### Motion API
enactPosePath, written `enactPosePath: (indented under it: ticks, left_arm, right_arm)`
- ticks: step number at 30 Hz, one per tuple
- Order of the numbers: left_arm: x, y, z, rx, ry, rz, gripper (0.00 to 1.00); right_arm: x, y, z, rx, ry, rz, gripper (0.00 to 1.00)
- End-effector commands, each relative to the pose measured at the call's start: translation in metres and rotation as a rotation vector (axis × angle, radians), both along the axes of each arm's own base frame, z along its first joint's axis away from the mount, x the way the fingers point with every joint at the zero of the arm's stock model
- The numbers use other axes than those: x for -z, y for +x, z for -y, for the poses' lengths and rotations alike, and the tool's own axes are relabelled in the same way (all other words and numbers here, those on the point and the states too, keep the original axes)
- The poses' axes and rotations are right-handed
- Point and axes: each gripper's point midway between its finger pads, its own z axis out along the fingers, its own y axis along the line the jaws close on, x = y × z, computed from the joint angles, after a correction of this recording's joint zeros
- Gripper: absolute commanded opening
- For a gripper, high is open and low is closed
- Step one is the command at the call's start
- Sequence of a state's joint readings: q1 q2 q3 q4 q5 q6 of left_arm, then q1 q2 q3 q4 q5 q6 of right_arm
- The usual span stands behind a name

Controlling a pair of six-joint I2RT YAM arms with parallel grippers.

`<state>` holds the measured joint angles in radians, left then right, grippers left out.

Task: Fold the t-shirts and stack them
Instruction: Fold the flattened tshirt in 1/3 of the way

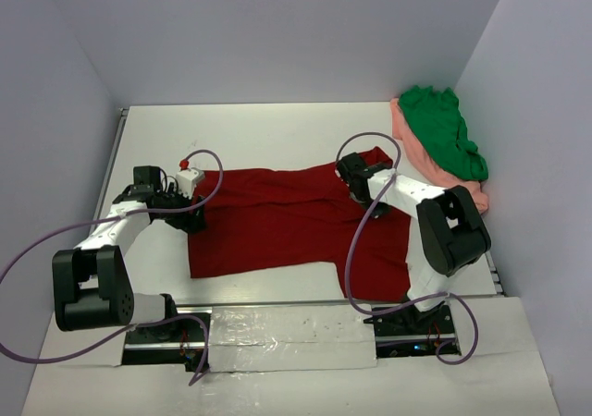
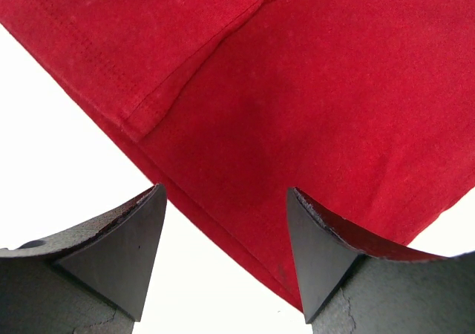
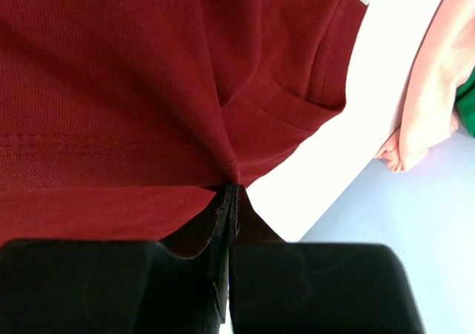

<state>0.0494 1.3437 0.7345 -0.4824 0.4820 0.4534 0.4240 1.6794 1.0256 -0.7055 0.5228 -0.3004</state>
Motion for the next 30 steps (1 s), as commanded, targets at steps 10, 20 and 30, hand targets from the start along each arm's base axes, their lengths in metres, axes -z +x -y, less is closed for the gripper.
enactPosePath:
  ticks: [10, 20, 30]
  left_arm:
    - [-0.013, -0.010, 0.015, 0.075, -0.075, 0.000, 0.75]
    - [-0.040, -0.053, 0.015, 0.282, -0.028, -0.008, 0.73]
    - [-0.024, -0.121, -0.011, 0.390, 0.104, -0.164, 0.77]
  right_arm:
    - [-0.010, 0.002, -0.034, -0.049, 0.221, 0.024, 0.35]
    - [-0.125, -0.003, -0.127, -0.352, 0.758, 0.250, 0.47]
    - [-0.118, -0.043, -0.102, -0.282, 0.730, 0.207, 0.51]
